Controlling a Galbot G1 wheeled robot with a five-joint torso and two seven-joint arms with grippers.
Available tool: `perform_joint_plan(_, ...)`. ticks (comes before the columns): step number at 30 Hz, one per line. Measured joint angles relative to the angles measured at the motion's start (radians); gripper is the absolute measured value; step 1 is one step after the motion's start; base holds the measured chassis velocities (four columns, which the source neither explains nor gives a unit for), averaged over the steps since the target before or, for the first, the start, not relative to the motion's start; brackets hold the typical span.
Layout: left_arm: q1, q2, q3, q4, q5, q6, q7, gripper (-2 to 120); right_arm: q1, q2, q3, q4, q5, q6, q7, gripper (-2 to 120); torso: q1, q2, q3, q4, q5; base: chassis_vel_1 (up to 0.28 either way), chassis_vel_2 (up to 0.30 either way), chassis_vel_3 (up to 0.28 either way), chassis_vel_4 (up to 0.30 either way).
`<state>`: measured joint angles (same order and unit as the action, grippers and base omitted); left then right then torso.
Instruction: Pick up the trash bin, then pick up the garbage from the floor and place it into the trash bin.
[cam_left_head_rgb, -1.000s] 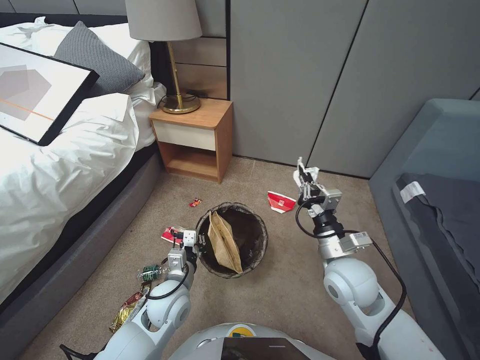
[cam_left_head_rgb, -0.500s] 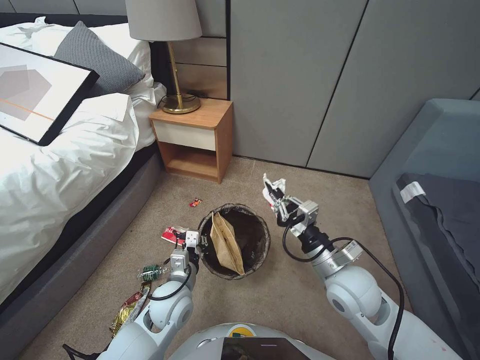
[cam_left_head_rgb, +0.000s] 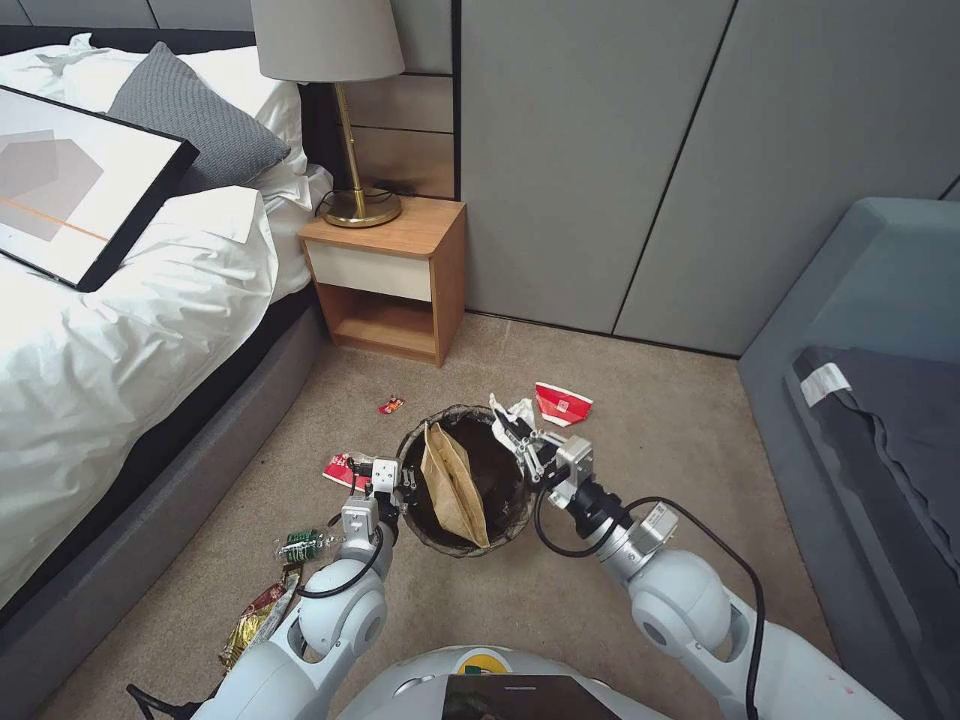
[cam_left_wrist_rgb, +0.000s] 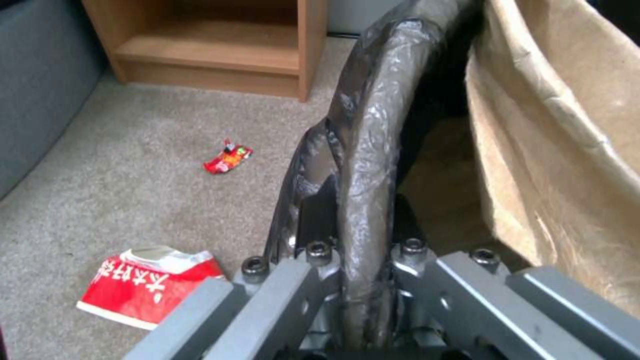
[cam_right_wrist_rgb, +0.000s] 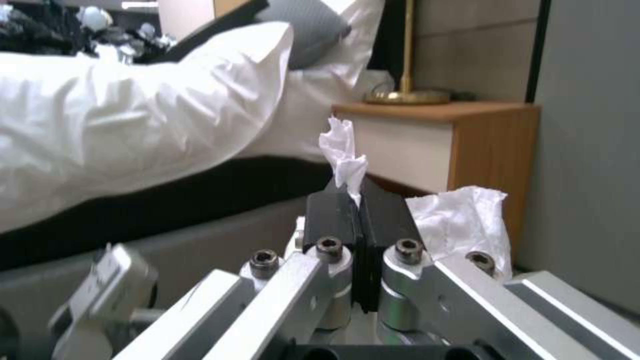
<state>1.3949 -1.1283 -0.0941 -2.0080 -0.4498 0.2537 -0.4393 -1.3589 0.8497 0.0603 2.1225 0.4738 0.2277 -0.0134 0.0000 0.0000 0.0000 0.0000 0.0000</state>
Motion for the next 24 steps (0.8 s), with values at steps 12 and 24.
perform_joint_plan(12, -0.001, 0.001, -0.003, 0.0, -0.003, 0.0, 0.0, 0, 0.02, 0.011, -0.044, -0.064, -0.018, 0.012, -0.001, 0, 0.0, 0.0, 0.0, 0.0, 0.0, 0.0, 0.0, 0.0, 0.0)
perform_joint_plan(24, -0.004, 0.001, -0.004, 0.0, -0.005, -0.001, 0.0, 0, 0.026, 0.018, -0.059, -0.1, -0.03, 0.016, 0.0, 0, 0.0, 0.0, 0.0, 0.0, 0.0, 0.0, 0.0, 0.0, 0.0)
